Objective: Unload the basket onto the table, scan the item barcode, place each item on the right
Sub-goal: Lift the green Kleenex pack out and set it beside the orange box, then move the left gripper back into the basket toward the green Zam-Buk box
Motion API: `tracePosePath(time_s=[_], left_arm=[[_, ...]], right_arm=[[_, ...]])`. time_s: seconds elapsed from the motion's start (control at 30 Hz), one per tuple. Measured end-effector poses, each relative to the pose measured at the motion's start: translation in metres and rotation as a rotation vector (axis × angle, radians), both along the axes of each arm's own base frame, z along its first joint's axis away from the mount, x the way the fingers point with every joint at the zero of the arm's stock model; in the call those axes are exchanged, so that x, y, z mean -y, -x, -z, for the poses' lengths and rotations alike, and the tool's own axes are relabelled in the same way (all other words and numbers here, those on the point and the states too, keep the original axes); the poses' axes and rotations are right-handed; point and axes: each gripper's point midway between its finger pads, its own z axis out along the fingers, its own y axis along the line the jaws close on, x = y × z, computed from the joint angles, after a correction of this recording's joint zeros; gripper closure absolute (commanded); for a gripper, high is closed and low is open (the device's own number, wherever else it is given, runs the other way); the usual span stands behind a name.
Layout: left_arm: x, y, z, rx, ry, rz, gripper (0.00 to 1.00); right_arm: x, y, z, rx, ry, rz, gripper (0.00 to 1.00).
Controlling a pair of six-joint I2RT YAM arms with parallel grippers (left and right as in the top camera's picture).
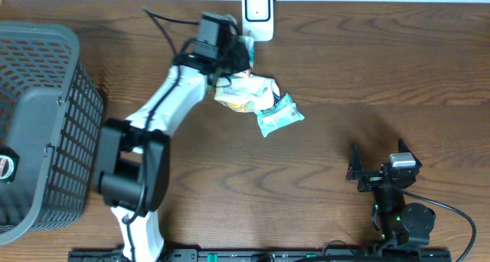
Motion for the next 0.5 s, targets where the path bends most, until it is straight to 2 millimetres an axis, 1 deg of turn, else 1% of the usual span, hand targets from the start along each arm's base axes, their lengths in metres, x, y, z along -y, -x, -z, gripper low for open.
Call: tracePosePath(time_s=[0.07, 0.1, 0.13, 0.17, 0.2, 0.3, 0.37, 0.5], left_arm=[[0.011, 0.004, 0.015, -0.023, -0.009, 0.021, 0.92], [0.016, 0.007, 0.023, -0.035, -0.013, 0.031, 0.86], [0.02, 0.009, 0.029, -0.046, -0.017, 0.04, 0.77], [0.024, 0.012, 0.034, -0.057, -0.02, 0.049, 0.65], [0.028, 0.015, 0.037, -0.065, -0.022, 0.053, 0.6], [0.038, 0.02, 0.038, -0.062, -0.024, 0.075, 0.5], [0.042, 0.021, 0.037, -0.053, -0.025, 0.087, 0.46], [0.04, 0.02, 0.032, -0.034, -0.033, 0.105, 0.39]], right_arm=[[0.0, 0.0, 0.0, 0.0, 0.0, 0.0, 0.01], [0.0, 0.0, 0.0, 0.0, 0.0, 0.0, 0.01], [0.0, 0.0, 0.0, 0.0, 0.0, 0.0, 0.01], [0.0, 0.0, 0.0, 0.0, 0.0, 0.0, 0.01], [0.0, 0.0, 0.0, 0.0, 0.0, 0.0, 0.01], [0.0, 0.0, 0.0, 0.0, 0.0, 0.0, 0.01], [0.0, 0.0, 0.0, 0.0, 0.0, 0.0, 0.01], [0.0, 0.0, 0.0, 0.0, 0.0, 0.0, 0.01]])
